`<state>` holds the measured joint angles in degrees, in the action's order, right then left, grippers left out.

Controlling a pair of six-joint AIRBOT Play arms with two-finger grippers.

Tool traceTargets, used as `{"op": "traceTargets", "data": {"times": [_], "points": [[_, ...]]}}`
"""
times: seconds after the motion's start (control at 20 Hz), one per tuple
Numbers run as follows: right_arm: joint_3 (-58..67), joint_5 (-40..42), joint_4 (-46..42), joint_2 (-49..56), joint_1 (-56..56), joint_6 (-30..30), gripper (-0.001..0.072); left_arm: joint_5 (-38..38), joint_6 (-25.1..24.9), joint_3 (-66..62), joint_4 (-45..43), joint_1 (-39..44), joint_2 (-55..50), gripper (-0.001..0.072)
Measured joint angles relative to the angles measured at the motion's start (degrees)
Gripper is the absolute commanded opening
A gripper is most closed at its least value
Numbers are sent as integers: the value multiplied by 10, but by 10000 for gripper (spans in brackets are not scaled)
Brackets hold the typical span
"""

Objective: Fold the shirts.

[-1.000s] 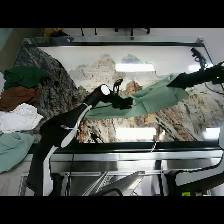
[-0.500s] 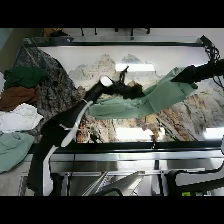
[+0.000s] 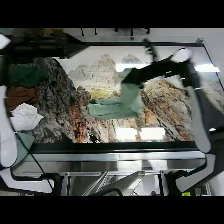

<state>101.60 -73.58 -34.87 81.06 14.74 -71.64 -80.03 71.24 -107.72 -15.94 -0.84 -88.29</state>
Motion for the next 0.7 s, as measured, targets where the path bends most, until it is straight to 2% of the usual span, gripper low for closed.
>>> {"op": "traceTargets", "data": {"times": [0.05, 0.1, 0.2, 0.3, 0.4, 0.55, 0.65, 0.7], "points": [[0, 44, 1, 29, 52, 0, 373, -9, -12, 18, 1, -19, 20, 15], [0, 91, 3, 57, 98, 3, 527, -16, -28, 42, 4, -39, 42, 15], [2, 176, 4, 110, 177, 24, 519, -26, -56, 90, 5, -62, 71, 15], [8, 226, 4, 133, 218, 43, 518, -31, -77, 136, 8, -74, 89, 15], [11, 229, -2, 130, 224, 54, 518, -34, -91, 174, 8, -80, 97, 15], [14, 183, -40, 92, 172, 43, 528, -38, -104, 208, 10, -84, 103, 15], [14, 132, -94, 66, 113, 12, 702, -40, -108, 217, 18, -85, 104, 15], [15, 107, -122, 56, 82, -4, 702, -42, -109, 220, 27, -85, 105, 15]]}}
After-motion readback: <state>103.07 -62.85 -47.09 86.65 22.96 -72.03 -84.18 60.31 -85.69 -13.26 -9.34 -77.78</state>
